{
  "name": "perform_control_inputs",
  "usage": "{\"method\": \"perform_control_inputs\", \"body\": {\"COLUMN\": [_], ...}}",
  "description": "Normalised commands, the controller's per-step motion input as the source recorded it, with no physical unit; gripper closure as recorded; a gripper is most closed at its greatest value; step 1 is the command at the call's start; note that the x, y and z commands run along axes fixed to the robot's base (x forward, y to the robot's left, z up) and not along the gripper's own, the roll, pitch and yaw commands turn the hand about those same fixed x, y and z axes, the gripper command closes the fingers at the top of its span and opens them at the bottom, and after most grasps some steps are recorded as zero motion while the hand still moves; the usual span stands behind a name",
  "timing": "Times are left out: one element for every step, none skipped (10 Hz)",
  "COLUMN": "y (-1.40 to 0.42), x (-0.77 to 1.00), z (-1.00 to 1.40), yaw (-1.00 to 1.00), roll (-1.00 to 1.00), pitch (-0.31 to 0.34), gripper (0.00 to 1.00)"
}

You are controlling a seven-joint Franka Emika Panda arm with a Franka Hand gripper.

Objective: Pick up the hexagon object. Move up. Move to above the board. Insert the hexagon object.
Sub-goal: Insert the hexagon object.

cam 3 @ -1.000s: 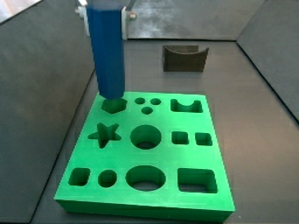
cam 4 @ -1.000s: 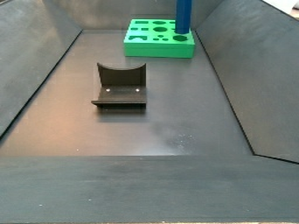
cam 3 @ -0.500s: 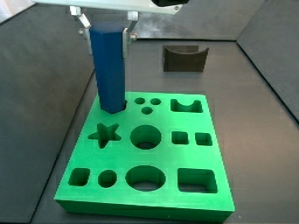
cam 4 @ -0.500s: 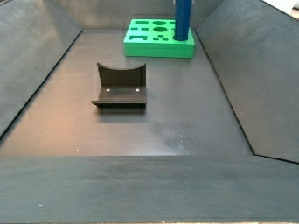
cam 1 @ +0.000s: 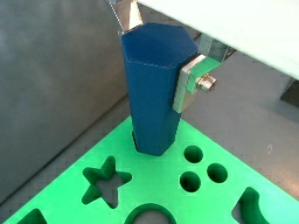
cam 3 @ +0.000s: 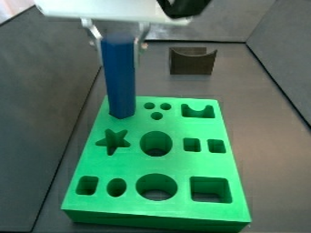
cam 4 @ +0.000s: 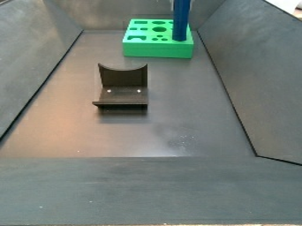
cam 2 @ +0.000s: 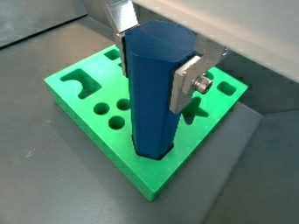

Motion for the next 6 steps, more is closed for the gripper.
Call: {"method": "perform_control_inputs", "body": {"y": [0.0, -0.01, -0.01, -0.01, 0.0, 0.0], "x": [-0.24, -0.35, -0.55, -0.12, 0.0, 0.0], "z": [-0.54, -0.58, -0.55, -0.21, 0.0, 0.0], "yaw": [0.0, 0.0, -0.05, 0.0, 0.0, 0.0], "roll": [0.01, 0.1, 0.14, 0.1, 0.0, 0.0], "pitch": [-0.156, -0.173, -0.313, -0.159, 0.006, 0.0], "gripper": [1.0, 1.0, 1.0, 1.0, 1.0, 1.0]}}
